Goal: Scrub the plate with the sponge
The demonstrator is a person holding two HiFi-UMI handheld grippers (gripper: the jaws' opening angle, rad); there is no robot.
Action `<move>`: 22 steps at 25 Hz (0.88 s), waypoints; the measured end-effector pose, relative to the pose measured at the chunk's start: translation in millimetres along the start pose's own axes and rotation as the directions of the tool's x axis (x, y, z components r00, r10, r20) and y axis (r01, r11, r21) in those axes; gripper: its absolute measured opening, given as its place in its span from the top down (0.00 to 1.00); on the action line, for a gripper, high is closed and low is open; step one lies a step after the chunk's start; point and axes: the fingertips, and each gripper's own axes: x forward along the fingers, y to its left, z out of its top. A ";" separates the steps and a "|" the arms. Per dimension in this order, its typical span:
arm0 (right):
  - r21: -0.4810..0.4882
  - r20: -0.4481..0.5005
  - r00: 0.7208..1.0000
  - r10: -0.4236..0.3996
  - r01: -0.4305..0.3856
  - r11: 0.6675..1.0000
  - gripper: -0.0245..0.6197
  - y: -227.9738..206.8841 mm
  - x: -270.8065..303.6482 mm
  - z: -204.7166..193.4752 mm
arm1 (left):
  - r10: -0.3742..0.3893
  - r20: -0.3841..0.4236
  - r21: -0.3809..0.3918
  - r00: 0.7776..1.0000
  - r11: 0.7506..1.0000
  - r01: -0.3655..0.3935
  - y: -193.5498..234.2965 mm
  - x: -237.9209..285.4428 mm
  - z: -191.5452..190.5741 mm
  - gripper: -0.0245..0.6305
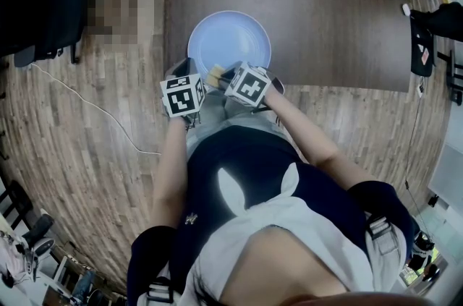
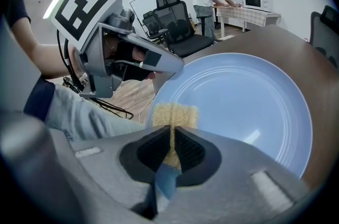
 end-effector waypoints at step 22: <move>-0.134 -0.074 0.995 -0.071 0.060 0.989 0.92 -19.9 -24.6 -20.9 | 0.001 -0.001 0.002 1.000 1.000 -0.001 1.7 -0.9 1.8 0.95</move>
